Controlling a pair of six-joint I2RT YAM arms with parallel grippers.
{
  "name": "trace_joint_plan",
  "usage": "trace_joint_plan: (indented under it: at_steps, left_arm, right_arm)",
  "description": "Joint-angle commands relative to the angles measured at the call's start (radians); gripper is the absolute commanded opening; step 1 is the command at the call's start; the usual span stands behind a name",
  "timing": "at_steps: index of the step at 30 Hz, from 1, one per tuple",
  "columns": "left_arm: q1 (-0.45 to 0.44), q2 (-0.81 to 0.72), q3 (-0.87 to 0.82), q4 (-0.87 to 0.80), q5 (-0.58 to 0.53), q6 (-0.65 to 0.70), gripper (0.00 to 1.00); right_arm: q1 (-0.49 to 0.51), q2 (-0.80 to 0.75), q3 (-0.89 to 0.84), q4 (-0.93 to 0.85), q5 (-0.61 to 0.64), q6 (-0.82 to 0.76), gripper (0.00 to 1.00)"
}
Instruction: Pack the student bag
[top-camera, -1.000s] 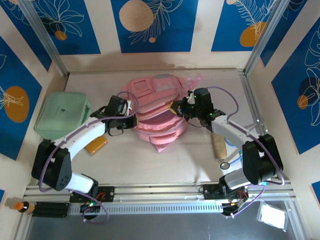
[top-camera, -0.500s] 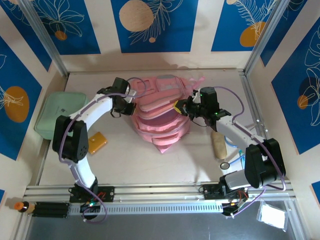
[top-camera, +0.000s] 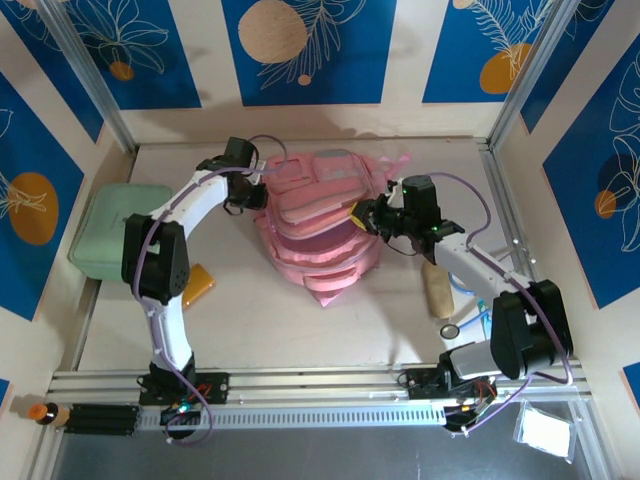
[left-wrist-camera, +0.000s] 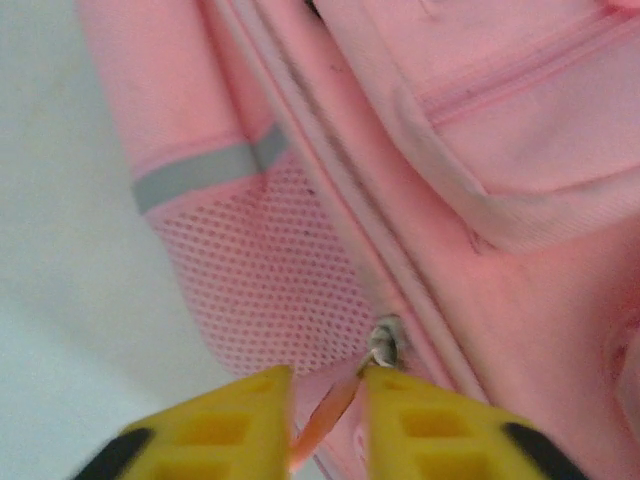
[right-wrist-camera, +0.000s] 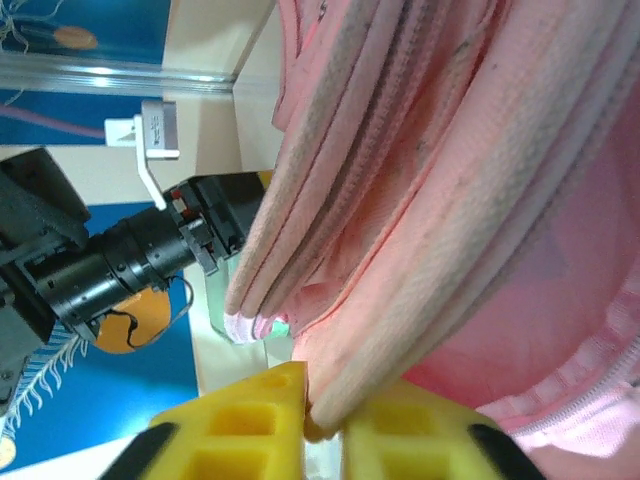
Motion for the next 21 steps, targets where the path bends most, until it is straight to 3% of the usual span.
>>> trace_joint_plan:
  at_steps: [1, 6, 13, 17, 20, 21]
  left_arm:
    - [0.025, -0.138, -0.086, 0.136, -0.092, -0.122, 0.42]
    - [0.026, -0.343, -0.294, 0.226, -0.095, -0.225, 0.64]
    - [0.035, -0.576, -0.554, 0.250, -0.098, -0.299, 0.92]
    - [0.053, -0.648, -0.629, 0.265, -0.094, -0.315, 1.00]
    - [0.061, -0.675, -0.646, 0.279, -0.070, -0.299, 1.00]
    - [0.061, -0.678, -0.645, 0.285, -0.055, -0.287, 1.00]
  right_arm:
    - [-0.009, -0.091, -0.023, -0.082, 0.068, -0.157, 0.35]
    - [-0.012, -0.157, -0.032, -0.301, 0.183, -0.295, 0.59]
    - [-0.022, -0.269, -0.056, -0.616, 0.518, -0.421, 0.74]
    - [-0.038, -0.273, -0.050, -0.756, 0.662, -0.408, 0.81]
    - [-0.058, -0.238, -0.057, -0.848, 0.759, -0.379, 0.99]
    - [-0.073, -0.219, -0.061, -0.877, 0.782, -0.364, 1.00]
